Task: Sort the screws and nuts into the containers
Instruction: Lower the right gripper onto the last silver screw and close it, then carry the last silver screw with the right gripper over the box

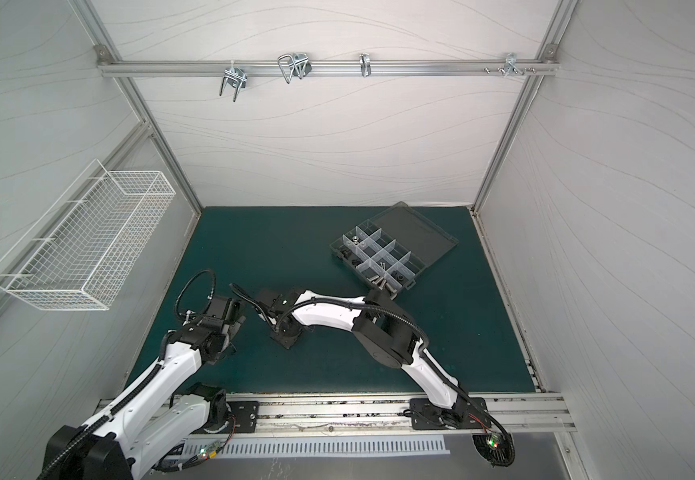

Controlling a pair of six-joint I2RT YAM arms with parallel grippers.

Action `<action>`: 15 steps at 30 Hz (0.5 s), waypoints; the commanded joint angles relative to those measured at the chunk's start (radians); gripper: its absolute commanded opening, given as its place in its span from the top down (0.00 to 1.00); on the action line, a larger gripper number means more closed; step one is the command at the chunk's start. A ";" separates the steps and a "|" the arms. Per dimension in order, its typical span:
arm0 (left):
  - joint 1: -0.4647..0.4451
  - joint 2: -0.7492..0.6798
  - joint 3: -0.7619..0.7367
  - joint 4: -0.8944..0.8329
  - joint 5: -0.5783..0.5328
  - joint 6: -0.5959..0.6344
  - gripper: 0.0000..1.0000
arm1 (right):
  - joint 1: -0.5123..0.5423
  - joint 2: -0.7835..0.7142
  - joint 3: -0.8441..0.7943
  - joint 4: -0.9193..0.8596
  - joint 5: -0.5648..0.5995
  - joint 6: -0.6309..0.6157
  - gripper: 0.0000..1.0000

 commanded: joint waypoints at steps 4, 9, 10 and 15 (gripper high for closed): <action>0.005 -0.008 -0.002 -0.011 -0.032 -0.019 0.01 | -0.043 0.010 -0.075 -0.034 0.010 0.013 1.00; 0.006 0.000 0.003 -0.009 -0.030 -0.011 0.01 | -0.113 -0.054 -0.134 -0.015 0.008 0.041 1.00; 0.005 0.001 0.003 -0.006 -0.030 -0.013 0.01 | -0.127 -0.066 -0.144 -0.013 0.009 0.045 1.00; 0.006 0.014 -0.001 0.009 -0.018 -0.007 0.01 | -0.211 -0.134 -0.199 0.002 0.006 0.061 1.00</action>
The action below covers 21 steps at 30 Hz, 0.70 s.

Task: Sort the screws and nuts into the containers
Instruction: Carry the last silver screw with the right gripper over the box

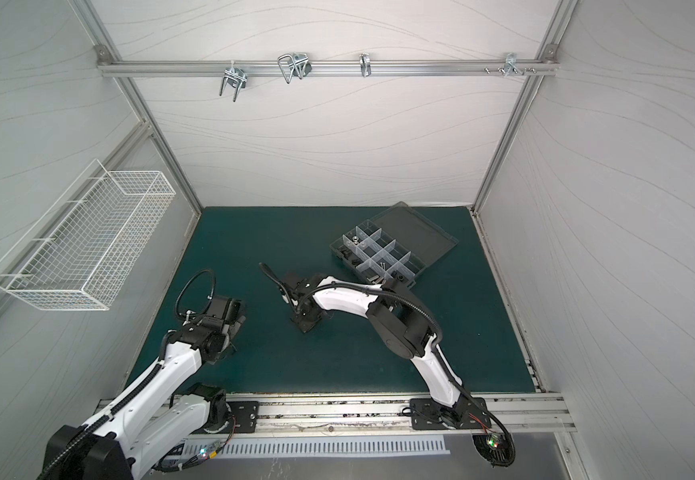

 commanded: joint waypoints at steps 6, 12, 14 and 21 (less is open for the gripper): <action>0.005 0.019 0.003 0.018 -0.006 -0.002 0.01 | -0.135 -0.127 -0.053 -0.040 0.064 0.013 1.00; 0.005 0.029 0.009 0.040 0.006 0.014 0.01 | -0.243 -0.209 -0.036 -0.047 0.113 -0.009 1.00; 0.005 0.037 0.012 0.043 0.008 0.017 0.01 | -0.282 -0.226 -0.024 -0.051 0.130 -0.014 1.00; 0.005 0.061 0.017 0.058 0.025 0.031 0.01 | -0.427 -0.270 -0.012 -0.051 0.163 -0.020 1.00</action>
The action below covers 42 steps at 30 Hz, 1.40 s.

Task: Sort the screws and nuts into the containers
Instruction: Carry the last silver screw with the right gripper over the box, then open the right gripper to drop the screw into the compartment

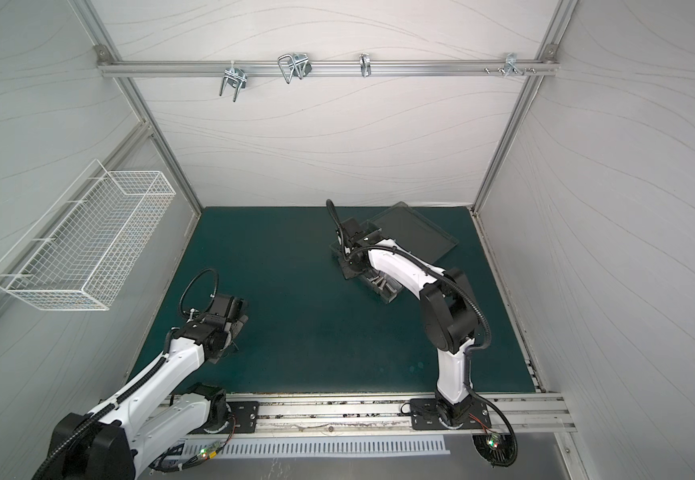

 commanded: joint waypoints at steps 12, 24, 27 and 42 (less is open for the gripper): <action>0.005 0.016 0.021 0.029 0.009 0.017 0.01 | -0.212 0.013 0.022 -0.002 0.009 -0.008 1.00; 0.005 0.030 0.025 0.029 0.009 0.017 0.01 | -0.239 0.089 0.052 0.004 0.004 -0.013 0.82; 0.005 0.028 0.023 0.030 0.010 0.018 0.01 | -0.239 0.082 0.053 0.004 0.007 -0.016 0.72; 0.004 0.027 0.035 0.038 0.008 0.029 0.01 | -0.240 -0.109 -0.090 0.088 0.049 -0.003 0.56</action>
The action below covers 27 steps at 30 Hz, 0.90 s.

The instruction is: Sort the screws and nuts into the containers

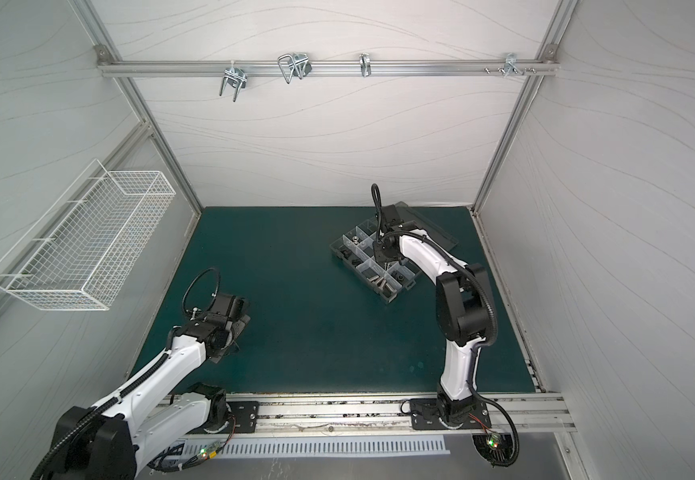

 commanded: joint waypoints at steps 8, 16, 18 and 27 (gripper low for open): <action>0.005 -0.020 0.059 0.025 -0.056 0.073 0.01 | -0.006 -0.230 -0.218 0.181 0.142 0.047 0.01; 0.005 -0.107 0.026 0.191 -0.102 0.250 0.01 | -0.005 -0.371 -0.389 0.331 0.232 0.095 0.01; 0.004 -0.134 0.012 0.242 -0.115 0.319 0.01 | -0.005 -0.401 -0.428 0.366 0.266 0.094 0.01; 0.004 -0.222 -0.098 0.594 -0.212 0.619 0.01 | -0.006 -0.526 -0.657 0.607 0.360 0.009 0.01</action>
